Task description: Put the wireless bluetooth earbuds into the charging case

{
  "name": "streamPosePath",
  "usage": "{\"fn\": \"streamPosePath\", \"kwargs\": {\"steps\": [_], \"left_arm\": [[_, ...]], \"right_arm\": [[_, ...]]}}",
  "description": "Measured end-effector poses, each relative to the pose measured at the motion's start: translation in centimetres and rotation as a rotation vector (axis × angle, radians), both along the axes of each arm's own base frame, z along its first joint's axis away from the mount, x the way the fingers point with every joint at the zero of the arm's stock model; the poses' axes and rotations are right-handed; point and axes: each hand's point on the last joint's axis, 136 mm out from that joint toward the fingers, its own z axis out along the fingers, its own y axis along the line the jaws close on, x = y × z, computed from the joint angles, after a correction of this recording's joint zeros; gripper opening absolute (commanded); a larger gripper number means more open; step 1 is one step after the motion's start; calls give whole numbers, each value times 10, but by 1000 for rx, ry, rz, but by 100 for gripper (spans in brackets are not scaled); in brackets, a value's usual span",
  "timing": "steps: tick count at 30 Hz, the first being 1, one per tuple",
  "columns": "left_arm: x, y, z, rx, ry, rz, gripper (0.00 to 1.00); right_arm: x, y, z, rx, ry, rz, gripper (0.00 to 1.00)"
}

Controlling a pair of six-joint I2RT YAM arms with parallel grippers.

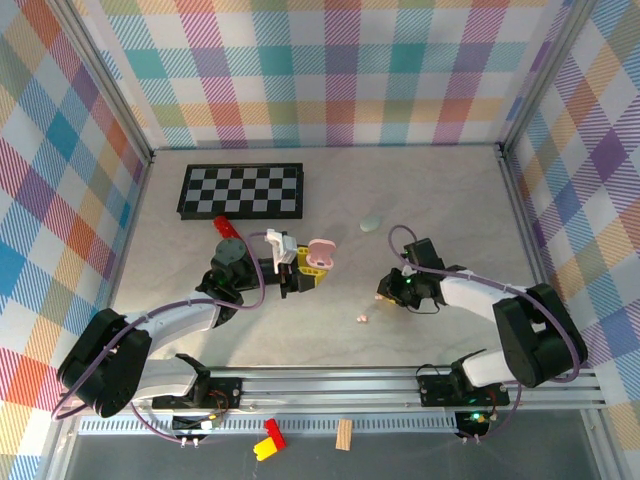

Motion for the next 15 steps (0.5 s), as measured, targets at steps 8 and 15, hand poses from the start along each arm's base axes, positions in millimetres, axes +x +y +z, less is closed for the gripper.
{"fn": "streamPosePath", "kwargs": {"steps": [8,15], "left_arm": [[2,0,-10,33,4,9,34],[5,0,-25,67,32,13,34]], "right_arm": [[11,21,55,-121,-264,225,23],[8,38,111,-188,-526,400,23]]}}
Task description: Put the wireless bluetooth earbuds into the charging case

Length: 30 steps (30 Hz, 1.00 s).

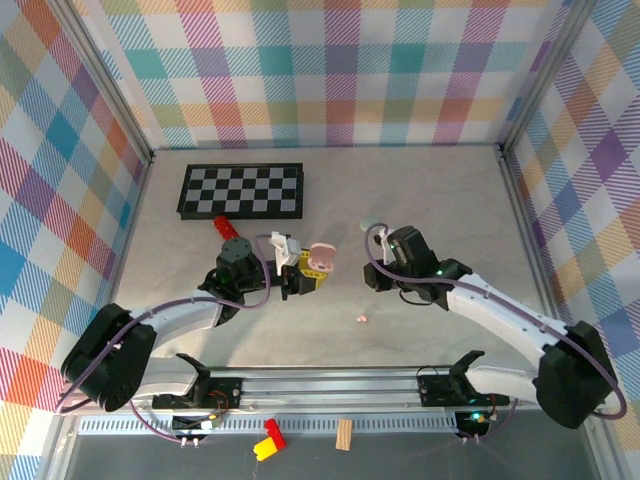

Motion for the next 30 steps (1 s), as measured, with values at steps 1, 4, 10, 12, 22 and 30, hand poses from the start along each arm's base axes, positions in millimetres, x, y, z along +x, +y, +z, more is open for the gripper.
{"fn": "streamPosePath", "kwargs": {"steps": [1,4,10,12,22,30], "left_arm": [[0,0,-2,4,5,1,34],[1,0,-4,11,12,3,34],[4,-2,-6,18,13,2,34],[4,-2,-6,20,11,2,34],[6,-3,-3,18,-1,1,34],[16,3,-3,15,-4,42,34]], "right_arm": [[0,2,11,-1,-42,25,23],[-1,9,42,2,-139,84,24],[-6,28,95,16,-284,203,24],[-11,36,107,18,-317,245,24],[-13,63,114,-43,-349,351,27],[7,38,80,-43,-212,167,33]]}}
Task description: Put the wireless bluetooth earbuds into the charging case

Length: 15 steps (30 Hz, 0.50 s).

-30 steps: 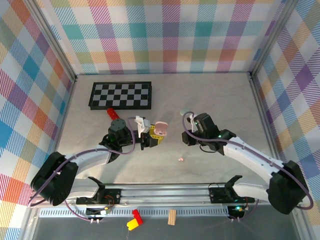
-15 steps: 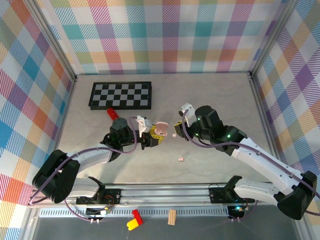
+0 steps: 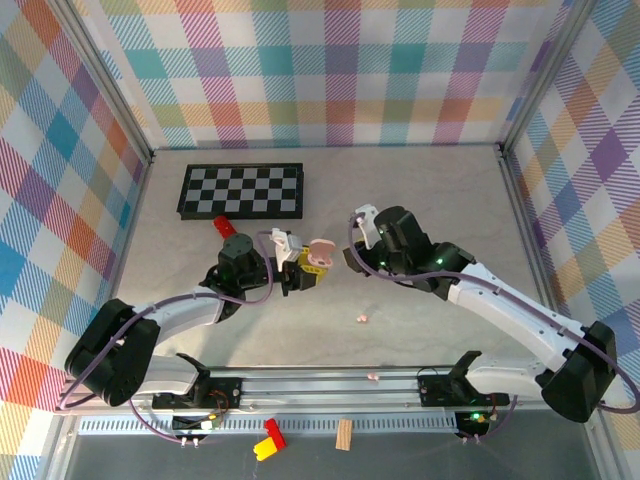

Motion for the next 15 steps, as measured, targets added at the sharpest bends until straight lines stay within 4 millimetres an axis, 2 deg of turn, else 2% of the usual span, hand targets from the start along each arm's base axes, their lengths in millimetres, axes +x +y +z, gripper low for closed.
{"fn": "streamPosePath", "kwargs": {"steps": [4,8,12,15], "left_arm": [[7,3,0,-13,3,21,34],[11,7,1,-27,3,40,34],[18,15,1,-45,1,74,34],[25,21,-1,-56,11,98,34]], "right_arm": [[-3,-21,-27,16,99,-98,47],[-19,-42,-40,29,190,-177,55],[-49,-58,-59,18,327,-221,58],[-83,-64,-86,-37,479,-221,59]]}}
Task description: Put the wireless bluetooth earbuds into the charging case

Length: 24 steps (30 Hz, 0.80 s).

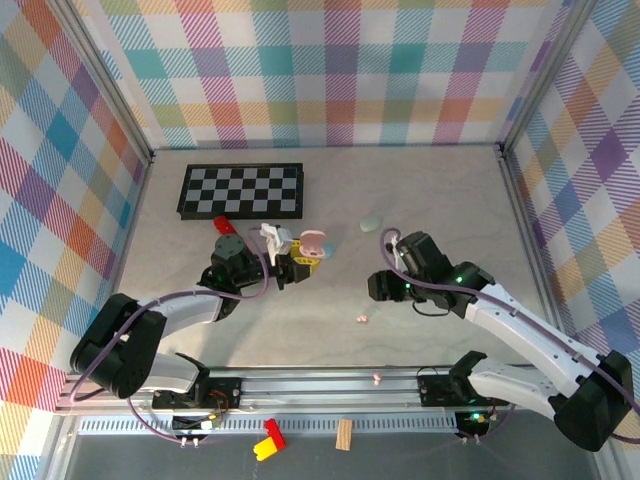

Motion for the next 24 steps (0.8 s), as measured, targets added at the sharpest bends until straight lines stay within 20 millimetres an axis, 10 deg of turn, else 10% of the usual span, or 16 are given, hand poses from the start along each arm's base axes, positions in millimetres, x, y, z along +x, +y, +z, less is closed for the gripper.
{"fn": "streamPosePath", "kwargs": {"steps": [10,24], "left_arm": [[10,5,1,-29,12,24,35],[10,9,4,-30,10,26,35]], "right_arm": [[-105,3,-58,-178,383,165,53],[-137,16,-103,-300,542,248,42]]}}
